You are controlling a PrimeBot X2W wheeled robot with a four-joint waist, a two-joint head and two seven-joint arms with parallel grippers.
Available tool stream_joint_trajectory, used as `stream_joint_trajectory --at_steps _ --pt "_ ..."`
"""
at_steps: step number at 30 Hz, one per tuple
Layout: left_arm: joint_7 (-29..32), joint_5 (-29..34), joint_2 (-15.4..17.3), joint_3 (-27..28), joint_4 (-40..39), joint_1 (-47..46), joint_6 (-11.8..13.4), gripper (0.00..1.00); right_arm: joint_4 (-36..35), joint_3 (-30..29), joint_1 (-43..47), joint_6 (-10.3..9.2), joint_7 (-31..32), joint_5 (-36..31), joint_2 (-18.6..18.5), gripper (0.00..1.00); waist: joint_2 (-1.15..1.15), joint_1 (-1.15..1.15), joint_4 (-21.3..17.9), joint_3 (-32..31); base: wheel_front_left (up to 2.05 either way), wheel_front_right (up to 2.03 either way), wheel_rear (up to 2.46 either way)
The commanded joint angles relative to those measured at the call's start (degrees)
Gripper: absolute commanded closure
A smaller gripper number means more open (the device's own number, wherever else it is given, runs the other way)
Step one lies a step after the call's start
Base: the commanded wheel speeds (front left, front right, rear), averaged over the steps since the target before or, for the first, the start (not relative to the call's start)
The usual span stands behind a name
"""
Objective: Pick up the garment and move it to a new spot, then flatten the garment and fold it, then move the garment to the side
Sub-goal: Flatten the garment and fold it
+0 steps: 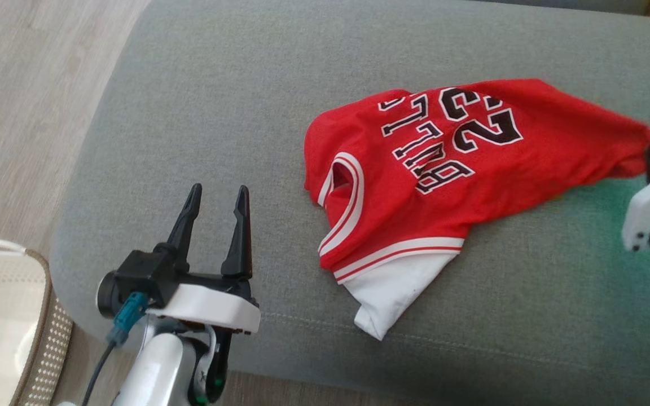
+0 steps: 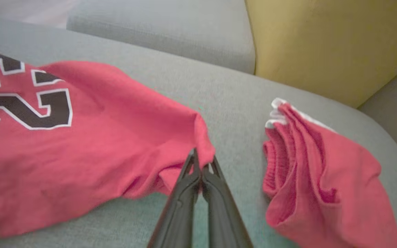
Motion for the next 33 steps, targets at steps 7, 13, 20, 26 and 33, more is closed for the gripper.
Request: stream_joint_trajectory --at_steps 7,13,20,26,33 --pt "-0.3 0.4 0.2 1.4 -1.5 -2.5 -0.4 0.00 3.4 -2.2 -0.2 -0.01 0.7 -3.8 1.6 1.00 0.00 0.00 0.8 0.7 0.00 0.00 0.00" --pt "-0.3 0.7 0.2 1.4 -1.2 -2.6 -0.3 0.00 6.9 -5.8 -1.8 -0.01 -2.0 -6.9 3.2 0.00 0.00 0.00 0.3 0.5 0.00 0.00 0.00" --pt "-0.3 0.8 0.2 2.4 -1.4 -2.6 -0.4 0.00 5.8 -6.6 -3.9 -0.01 -7.6 -7.3 6.1 0.00 0.00 0.00 -2.1 -1.1 0.00 0.00 0.00" --pt "-0.3 0.6 0.2 2.9 -1.8 -2.1 -0.4 0.00 1.0 -4.7 -3.1 -0.01 -10.8 -4.5 8.3 0.00 0.00 0.00 -4.4 -2.5 0.00 0.00 0.00" --pt "-0.3 0.0 0.2 3.7 -2.0 -1.4 -0.7 0.00 -7.6 -2.3 3.4 -0.01 -12.0 2.3 10.9 0.00 0.00 0.00 -6.5 -4.0 0.00 0.00 0.00"
